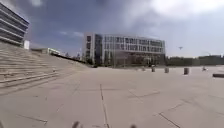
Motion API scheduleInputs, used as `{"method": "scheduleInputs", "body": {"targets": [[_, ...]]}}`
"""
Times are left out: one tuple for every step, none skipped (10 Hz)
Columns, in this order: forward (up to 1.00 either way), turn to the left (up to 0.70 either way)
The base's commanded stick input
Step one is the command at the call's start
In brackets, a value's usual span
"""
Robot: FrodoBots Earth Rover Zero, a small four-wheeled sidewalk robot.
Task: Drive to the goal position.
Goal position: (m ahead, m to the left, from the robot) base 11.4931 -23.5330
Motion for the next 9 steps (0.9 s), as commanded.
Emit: {"method": "scheduleInputs", "body": {"targets": [[0.70, 0.00], [0.70, 0.00], [0.70, 0.00], [0.70, 0.00], [0.70, 0.00], [0.70, 0.00], [0.70, 0.00], [0.70, 0.00], [0.70, 0.00]]}}
